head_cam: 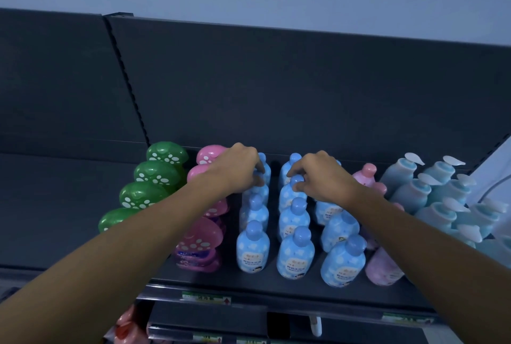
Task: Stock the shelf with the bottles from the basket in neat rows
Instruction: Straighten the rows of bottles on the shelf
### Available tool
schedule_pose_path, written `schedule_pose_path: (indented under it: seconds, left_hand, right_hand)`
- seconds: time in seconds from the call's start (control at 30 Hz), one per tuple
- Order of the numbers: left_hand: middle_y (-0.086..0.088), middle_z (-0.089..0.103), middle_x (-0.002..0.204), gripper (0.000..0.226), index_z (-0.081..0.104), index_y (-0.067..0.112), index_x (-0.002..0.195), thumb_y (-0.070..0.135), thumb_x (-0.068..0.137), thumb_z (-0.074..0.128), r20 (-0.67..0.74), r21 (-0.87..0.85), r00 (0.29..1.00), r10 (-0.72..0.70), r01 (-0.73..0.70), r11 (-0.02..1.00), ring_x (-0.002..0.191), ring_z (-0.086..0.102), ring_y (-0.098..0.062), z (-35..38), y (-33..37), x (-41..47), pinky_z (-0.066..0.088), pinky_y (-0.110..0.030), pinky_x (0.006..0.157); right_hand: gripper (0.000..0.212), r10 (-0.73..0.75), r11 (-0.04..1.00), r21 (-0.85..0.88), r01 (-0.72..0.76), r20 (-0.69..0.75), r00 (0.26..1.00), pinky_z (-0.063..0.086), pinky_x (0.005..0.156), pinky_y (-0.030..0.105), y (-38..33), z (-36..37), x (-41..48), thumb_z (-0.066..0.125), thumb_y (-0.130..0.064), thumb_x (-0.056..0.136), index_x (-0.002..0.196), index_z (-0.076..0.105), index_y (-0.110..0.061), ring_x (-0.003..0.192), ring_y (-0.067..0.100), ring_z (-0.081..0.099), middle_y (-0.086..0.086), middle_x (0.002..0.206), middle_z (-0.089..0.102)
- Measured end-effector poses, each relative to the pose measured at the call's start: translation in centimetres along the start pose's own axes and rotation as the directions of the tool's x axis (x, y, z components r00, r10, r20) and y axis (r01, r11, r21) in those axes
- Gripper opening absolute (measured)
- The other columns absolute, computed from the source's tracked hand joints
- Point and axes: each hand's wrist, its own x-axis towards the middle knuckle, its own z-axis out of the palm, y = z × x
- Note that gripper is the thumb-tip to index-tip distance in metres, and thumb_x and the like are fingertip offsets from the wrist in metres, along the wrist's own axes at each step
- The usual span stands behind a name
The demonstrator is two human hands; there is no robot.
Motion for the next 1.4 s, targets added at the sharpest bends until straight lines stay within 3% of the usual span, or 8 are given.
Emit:
schedule_pose_path:
  seconds: [0.17,0.23,0.33,0.47,0.67,1.0,1.13,1.4]
  left_hand:
    - [-0.001,0.073,0.108,0.035,0.076,0.025,0.115,0.037,0.083,0.081,-0.029,-0.018,1.000,-0.005,0.004,1.000,0.095,0.068,-0.020,0.2,0.0,0.1,0.050,-0.027,0.075]
    - [-0.002,0.072,0.110,0.040,0.074,0.024,0.119,0.038,0.082,0.082,-0.008,-0.015,1.000,-0.010,0.010,1.000,0.098,0.067,-0.021,0.2,0.0,0.1,0.052,-0.029,0.078]
    - [-0.003,0.072,0.113,0.045,0.072,0.024,0.122,0.044,0.082,0.080,0.004,-0.030,0.999,-0.034,0.035,0.999,0.107,0.066,-0.024,-0.6,0.0,0.4,0.055,-0.037,0.092]
    - [-0.001,0.069,0.098,0.023,0.076,0.025,0.102,0.044,0.088,0.073,-0.095,-0.023,0.994,-0.055,0.053,0.998,0.095,0.067,-0.028,-2.4,0.1,1.8,0.057,-0.040,0.081]
    - [-0.006,0.065,0.128,0.046,0.064,0.023,0.134,0.035,0.090,0.074,0.024,0.056,1.000,-0.014,0.012,0.998,0.114,0.063,-0.029,-1.9,0.0,3.8,0.054,-0.043,0.095]
    - [-0.001,0.064,0.098,0.023,0.075,0.019,0.111,0.023,0.088,0.072,-0.001,0.061,1.000,-0.020,0.020,0.998,0.094,0.066,-0.027,-0.5,-0.2,5.2,0.052,-0.034,0.072]
    - [-0.005,0.068,0.112,0.030,0.073,0.018,0.119,0.023,0.089,0.073,-0.011,0.051,1.000,-0.024,0.025,0.998,0.100,0.067,-0.028,-0.3,-0.4,5.4,0.057,-0.039,0.084]
    - [-0.006,0.068,0.117,0.036,0.070,0.016,0.124,0.023,0.089,0.074,-0.005,0.036,1.000,-0.025,0.025,0.999,0.105,0.066,-0.027,-0.1,-0.5,5.5,0.056,-0.037,0.088]
  right_hand:
    - [0.034,0.007,1.000,0.008,-0.007,0.032,0.999,0.052,0.090,0.033,-0.1,-0.3,0.0,0.075,-0.024,0.086,0.119,0.072,-0.025,0.100,0.018,0.064,-0.006,0.093,0.063]
    - [0.035,0.014,0.999,0.040,-0.016,0.040,0.999,0.052,0.092,0.033,-0.1,-0.8,0.2,0.076,-0.030,0.085,0.120,0.071,-0.026,0.102,0.016,0.064,-0.009,0.091,0.063]
    - [0.031,0.036,0.996,0.081,-0.033,-0.040,0.999,0.053,0.094,0.033,0.2,-1.5,1.1,0.073,-0.031,0.088,0.118,0.072,-0.025,0.103,0.013,0.065,-0.003,0.106,0.071]
    - [0.026,0.049,0.996,0.078,-0.037,-0.156,0.987,0.055,0.092,0.035,0.8,-2.0,2.8,0.070,-0.026,0.090,0.116,0.073,-0.021,0.101,0.017,0.068,-0.002,0.109,0.074]
    - [0.038,0.080,0.995,0.068,-0.076,-0.055,0.995,0.054,0.096,0.038,1.6,-0.8,4.5,0.070,-0.026,0.090,0.128,0.066,-0.027,0.107,0.022,0.066,0.003,0.122,0.068]
    - [0.029,0.062,0.997,0.045,-0.060,-0.055,0.997,0.056,0.092,0.038,2.2,0.3,5.4,0.072,-0.021,0.089,0.118,0.072,-0.027,0.106,0.024,0.065,0.003,0.120,0.067]
    - [0.027,0.041,0.999,0.030,-0.039,-0.044,0.998,0.055,0.095,0.037,2.3,0.3,5.5,0.073,-0.021,0.089,0.116,0.073,-0.027,0.108,0.023,0.066,0.002,0.123,0.067]
    - [0.032,0.051,0.998,0.042,-0.049,-0.046,0.998,0.055,0.094,0.035,2.2,0.2,5.4,0.075,-0.023,0.089,0.121,0.071,-0.025,0.103,0.021,0.068,0.002,0.120,0.070]
